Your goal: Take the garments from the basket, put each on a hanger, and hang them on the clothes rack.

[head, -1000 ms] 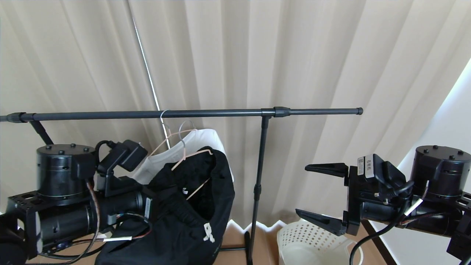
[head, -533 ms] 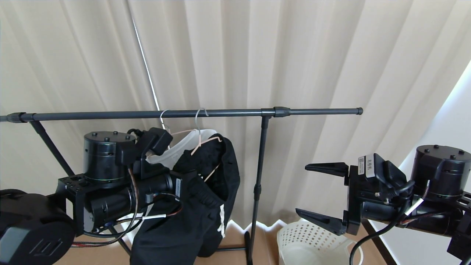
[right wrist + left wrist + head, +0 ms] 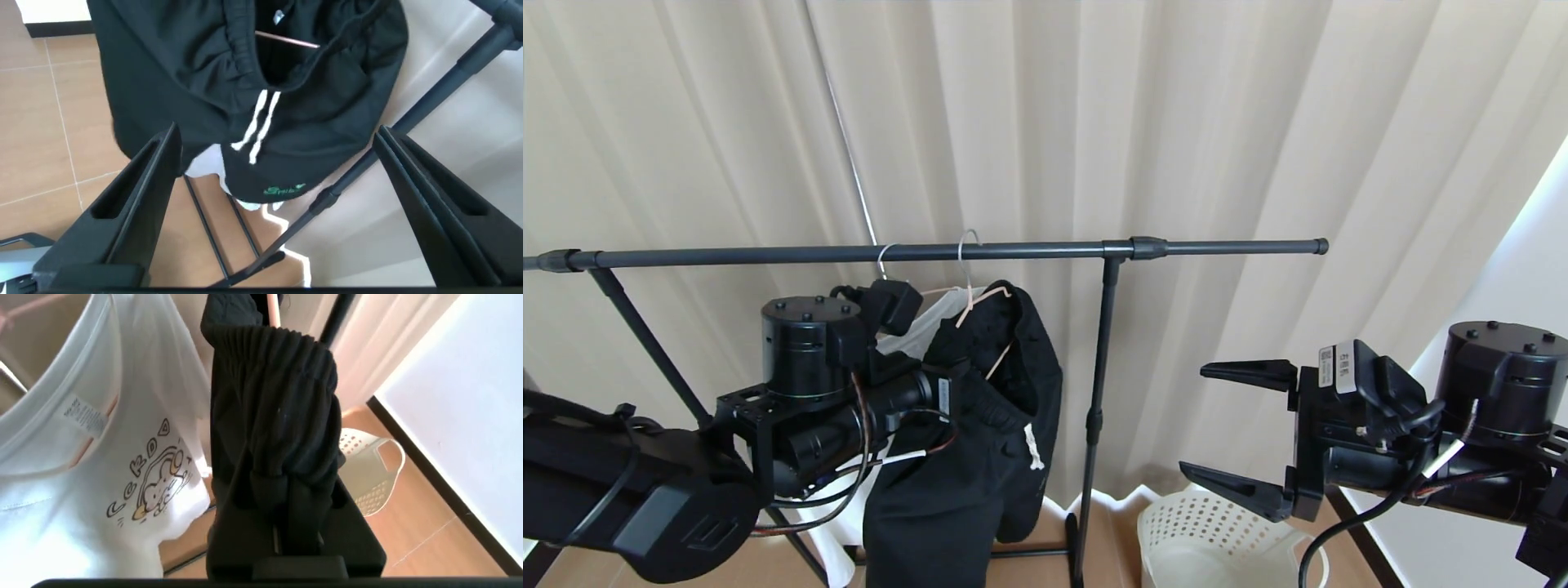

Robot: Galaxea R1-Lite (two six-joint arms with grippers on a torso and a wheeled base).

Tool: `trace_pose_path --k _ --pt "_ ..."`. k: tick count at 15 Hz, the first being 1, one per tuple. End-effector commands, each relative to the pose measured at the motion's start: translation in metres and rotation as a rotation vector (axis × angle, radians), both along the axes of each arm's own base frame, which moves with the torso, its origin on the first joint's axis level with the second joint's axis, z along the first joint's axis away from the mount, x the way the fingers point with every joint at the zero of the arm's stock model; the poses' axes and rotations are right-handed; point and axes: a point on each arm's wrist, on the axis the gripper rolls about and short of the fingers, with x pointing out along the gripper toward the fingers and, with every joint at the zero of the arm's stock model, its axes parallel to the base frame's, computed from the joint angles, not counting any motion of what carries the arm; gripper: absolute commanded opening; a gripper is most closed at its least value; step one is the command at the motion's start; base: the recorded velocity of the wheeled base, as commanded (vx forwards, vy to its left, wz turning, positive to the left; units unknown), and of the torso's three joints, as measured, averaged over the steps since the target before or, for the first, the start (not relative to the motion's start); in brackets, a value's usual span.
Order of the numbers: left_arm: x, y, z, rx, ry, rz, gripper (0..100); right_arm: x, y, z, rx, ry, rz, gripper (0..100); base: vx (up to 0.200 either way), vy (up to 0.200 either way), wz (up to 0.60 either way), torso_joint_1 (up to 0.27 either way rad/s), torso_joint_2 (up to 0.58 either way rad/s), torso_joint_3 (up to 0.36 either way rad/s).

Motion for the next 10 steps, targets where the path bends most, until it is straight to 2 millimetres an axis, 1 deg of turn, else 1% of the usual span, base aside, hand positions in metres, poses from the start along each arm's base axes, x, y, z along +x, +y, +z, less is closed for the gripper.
trace_pose_path --k 1,5,10 --pt "0.01 -0.005 -0.009 0.013 0.015 0.018 0 0.0 0.0 0.0 0.0 -0.001 0.001 100 0.0 0.0 0.0 0.0 0.0 0.0" --pt "0.029 -0.014 -0.013 -0.032 0.0 0.053 0 0.0 0.0 0.0 -0.001 0.002 0.001 100 0.0 0.0 0.0 0.0 0.0 0.0" --pt "0.037 -0.015 -0.018 -0.03 0.004 0.062 0 0.0 0.0 0.0 -0.001 0.001 0.001 100 0.0 0.0 0.0 0.0 0.0 0.0"
